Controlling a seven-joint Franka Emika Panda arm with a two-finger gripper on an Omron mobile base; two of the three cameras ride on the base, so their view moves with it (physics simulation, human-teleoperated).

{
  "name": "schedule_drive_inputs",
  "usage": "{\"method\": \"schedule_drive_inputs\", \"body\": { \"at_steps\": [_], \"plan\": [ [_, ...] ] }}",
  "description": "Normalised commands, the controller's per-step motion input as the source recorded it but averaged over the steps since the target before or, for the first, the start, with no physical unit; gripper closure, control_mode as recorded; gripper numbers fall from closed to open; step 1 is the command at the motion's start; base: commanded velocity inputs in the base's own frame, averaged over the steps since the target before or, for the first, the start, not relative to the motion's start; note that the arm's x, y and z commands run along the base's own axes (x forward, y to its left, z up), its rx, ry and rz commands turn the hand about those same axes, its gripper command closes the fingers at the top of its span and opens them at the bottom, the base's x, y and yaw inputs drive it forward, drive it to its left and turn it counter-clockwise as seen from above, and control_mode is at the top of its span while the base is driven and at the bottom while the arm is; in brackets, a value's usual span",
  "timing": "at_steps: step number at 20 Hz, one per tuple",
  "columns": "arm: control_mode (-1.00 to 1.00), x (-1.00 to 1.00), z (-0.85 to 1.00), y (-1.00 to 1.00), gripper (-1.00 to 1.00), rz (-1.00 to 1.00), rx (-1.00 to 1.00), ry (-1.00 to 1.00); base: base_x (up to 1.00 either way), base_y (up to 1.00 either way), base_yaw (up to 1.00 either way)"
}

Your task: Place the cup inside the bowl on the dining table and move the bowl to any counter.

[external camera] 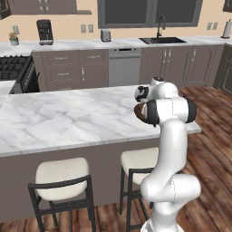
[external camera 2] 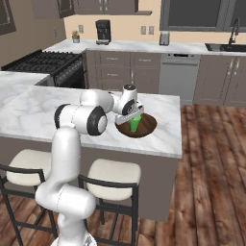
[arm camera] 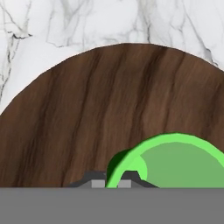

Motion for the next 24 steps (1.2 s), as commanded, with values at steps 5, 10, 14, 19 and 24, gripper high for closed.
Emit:
{"method": "schedule_drive_inputs", "body": {
  "at_steps": [5,10,14,19,24],
  "plan": [
    [-1.0,0.0,-0.08,0.0,1.0,0.04,0.0,0.0,0.0,0.0,0.0],
    [-1.0,0.0,-0.04,0.0,1.0,0.03,0.0,0.0,0.0,0.0,0.0],
    [-1.0,0.0,-0.04,0.0,1.0,0.01,0.0,0.0,0.0,0.0,0.0],
    [-1.0,0.0,0.0,0.0,1.0,0.0,0.0,0.0,0.0,0.0,0.0],
    [-1.0,0.0,0.0,0.0,-1.0,0.0,0.0,0.0,0.0,0.0,0.0]
  ]
}}
